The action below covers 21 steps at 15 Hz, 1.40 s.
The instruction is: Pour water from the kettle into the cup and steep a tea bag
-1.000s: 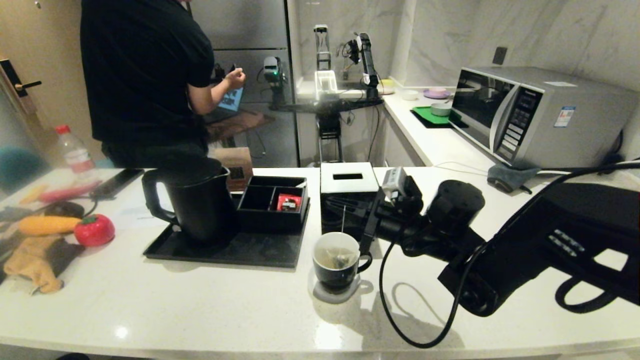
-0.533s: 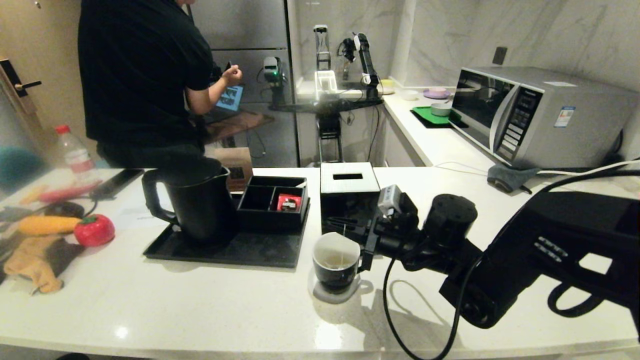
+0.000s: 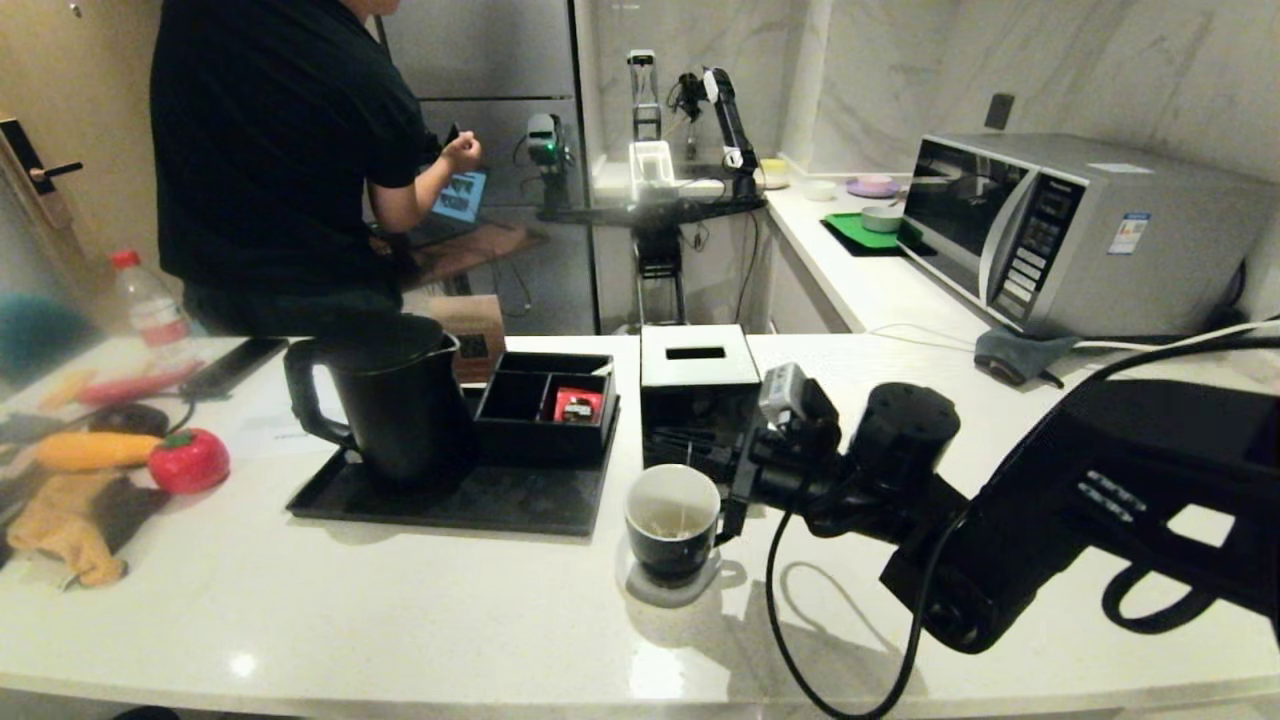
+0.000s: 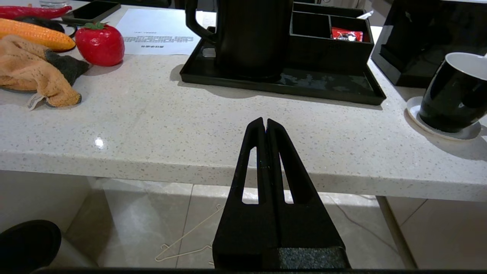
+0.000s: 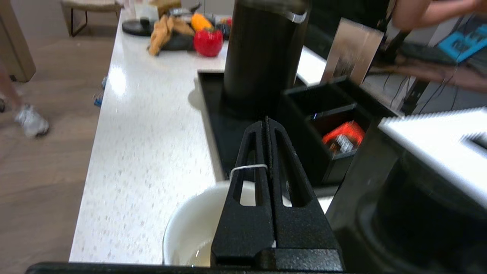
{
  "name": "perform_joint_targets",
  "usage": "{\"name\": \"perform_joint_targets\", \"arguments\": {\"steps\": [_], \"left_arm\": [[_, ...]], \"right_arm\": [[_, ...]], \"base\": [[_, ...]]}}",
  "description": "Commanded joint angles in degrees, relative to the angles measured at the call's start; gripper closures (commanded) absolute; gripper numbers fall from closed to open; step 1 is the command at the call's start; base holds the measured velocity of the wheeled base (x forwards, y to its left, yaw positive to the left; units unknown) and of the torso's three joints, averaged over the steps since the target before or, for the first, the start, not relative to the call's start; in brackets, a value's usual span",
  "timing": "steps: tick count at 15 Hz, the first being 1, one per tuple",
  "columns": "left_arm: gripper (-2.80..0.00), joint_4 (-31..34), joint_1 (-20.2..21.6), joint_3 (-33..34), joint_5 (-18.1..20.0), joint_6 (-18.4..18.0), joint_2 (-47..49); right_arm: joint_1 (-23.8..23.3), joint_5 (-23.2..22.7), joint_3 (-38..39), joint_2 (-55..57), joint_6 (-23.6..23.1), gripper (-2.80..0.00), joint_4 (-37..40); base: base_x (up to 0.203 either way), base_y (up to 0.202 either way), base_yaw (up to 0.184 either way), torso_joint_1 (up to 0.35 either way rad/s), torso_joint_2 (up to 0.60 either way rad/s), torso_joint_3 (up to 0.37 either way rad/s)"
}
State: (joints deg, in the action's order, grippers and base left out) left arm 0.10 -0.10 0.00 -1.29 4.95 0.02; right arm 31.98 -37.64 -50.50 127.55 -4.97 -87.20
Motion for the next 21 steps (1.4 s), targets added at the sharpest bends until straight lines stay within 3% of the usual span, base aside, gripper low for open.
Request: {"name": "perform_joint_targets", "arguments": {"steps": [1,7,11,21], "left_arm": [[0.00,-0.01,0.01,0.00,-0.03,0.06,-0.02],[0.00,-0.01,0.01,0.00,-0.03,0.06,-0.02],[0.00,-0.01,0.01,0.00,-0.03,0.06,-0.02],[0.00,-0.01,0.01,0.00,-0.03,0.06,-0.02]], "right_arm": [[-0.13,-0.28,-1.93,-2.06,0.31,0.00,-2.76],[-0.69,-0.41,-8.41,-5.52,0.74,0.00,-1.89],[-0.77,-0.32,-11.48,-5.91,3.45,0.00,-1.38],[-0.60,-0.41,-10.72,-1.72,3.26,0.00,-1.73]], "base": [[0.000,0.000,0.000,0.000,0.00,0.000],[0.000,0.000,0.000,0.000,0.00,0.000],[0.000,0.000,0.000,0.000,0.00,0.000],[0.000,0.000,0.000,0.000,0.00,0.000]]}}
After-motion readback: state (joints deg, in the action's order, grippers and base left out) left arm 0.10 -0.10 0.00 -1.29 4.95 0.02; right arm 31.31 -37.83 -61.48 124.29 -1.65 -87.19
